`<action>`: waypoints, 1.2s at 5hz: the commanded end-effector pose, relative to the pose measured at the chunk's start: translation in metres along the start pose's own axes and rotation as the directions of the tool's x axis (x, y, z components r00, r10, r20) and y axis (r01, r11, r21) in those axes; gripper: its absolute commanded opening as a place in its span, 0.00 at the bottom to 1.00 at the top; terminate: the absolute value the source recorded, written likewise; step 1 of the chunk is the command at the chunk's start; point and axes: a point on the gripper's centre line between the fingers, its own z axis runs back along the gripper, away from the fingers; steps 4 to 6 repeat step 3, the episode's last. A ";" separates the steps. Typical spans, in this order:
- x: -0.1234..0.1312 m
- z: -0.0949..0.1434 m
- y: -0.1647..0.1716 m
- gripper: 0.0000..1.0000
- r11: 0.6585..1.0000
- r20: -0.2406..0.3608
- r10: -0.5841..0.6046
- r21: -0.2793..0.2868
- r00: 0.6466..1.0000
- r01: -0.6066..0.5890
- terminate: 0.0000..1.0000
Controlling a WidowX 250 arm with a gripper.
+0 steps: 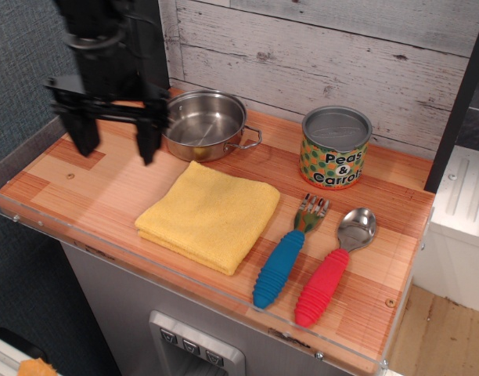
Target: Moved yellow cloth to the left of blue fork
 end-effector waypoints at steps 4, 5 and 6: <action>0.009 0.019 0.037 1.00 0.993 0.072 0.118 -0.005 0.990 -0.118 1.00; 0.009 0.019 0.037 1.00 0.993 0.072 0.118 -0.005 0.990 -0.118 1.00; 0.009 0.019 0.037 1.00 0.993 0.072 0.118 -0.005 0.990 -0.118 1.00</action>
